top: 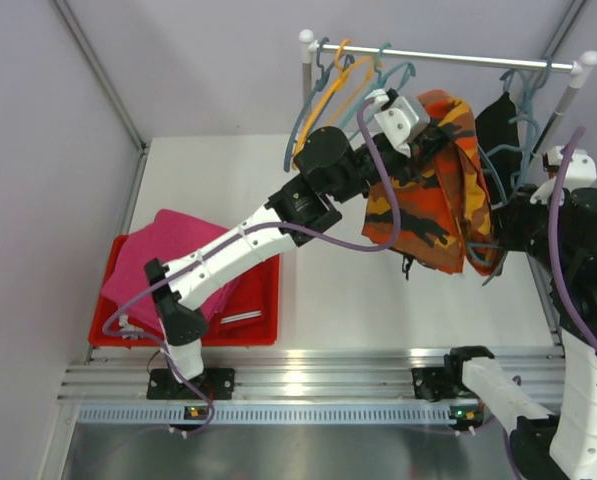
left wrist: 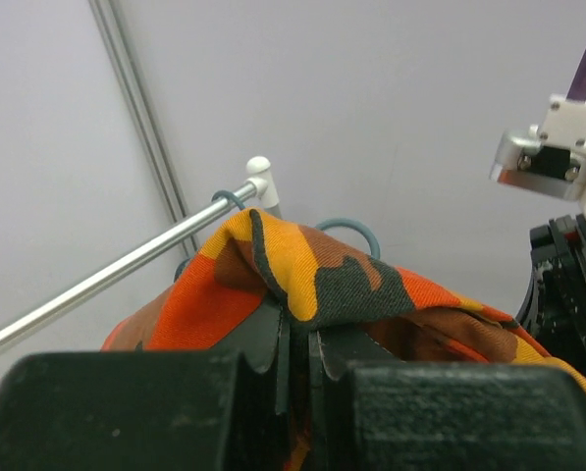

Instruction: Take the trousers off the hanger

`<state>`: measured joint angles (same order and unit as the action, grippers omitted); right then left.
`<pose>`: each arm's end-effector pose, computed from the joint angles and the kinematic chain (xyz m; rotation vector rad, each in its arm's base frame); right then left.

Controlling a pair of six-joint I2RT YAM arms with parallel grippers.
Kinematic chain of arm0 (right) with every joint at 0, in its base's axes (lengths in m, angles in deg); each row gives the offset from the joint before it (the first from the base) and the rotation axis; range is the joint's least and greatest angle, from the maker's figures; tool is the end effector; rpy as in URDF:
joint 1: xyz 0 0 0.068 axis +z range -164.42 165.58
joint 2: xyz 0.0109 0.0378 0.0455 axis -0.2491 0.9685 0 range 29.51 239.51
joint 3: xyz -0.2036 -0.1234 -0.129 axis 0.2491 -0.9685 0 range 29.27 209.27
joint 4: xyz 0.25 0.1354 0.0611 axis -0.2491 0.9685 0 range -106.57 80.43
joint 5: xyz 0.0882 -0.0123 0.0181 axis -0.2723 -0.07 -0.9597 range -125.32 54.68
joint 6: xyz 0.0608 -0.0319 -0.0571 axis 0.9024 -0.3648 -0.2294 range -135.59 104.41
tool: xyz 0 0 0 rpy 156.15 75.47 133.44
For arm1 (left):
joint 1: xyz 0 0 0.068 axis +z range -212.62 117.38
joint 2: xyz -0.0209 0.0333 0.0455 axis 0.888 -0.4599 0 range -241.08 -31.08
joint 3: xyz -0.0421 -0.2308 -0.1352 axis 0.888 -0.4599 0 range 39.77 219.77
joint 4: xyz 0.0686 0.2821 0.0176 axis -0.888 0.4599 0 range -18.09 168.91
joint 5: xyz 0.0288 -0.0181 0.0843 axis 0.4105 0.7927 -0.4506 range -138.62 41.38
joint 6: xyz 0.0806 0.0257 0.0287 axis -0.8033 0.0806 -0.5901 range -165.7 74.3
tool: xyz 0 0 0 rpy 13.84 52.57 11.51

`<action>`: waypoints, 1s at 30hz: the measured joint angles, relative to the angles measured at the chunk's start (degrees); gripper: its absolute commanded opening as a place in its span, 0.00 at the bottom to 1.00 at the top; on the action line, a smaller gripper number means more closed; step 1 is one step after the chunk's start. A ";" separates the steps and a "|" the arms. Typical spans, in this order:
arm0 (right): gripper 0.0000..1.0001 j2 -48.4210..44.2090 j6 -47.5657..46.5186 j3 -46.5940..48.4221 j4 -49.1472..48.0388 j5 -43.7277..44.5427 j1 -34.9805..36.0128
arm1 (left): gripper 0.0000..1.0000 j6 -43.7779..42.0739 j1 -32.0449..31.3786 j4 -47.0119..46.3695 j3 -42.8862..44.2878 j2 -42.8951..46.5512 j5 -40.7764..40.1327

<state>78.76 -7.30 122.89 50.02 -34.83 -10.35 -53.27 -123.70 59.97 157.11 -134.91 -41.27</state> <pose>0.1463 0.0098 0.4898 0.0778 1.9594 0.1336 0.2209 -0.4208 0.5564 0.7579 0.8990 -0.9009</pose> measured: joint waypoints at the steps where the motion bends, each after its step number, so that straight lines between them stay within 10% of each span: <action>1: 0.00 -0.17 -0.07 -0.44 -0.17 0.33 0.00 | 0.00 0.28 0.28 0.02 1.11 -0.66 0.63; 30: 0.00 -5.46 2.43 -18.23 -1.97 2.75 0.00 | 0.00 1.36 3.30 2.80 9.11 2.86 1.01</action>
<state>73.30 -4.87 104.67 48.05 -32.07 -10.35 -51.91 -120.40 62.77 166.23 -132.05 -40.26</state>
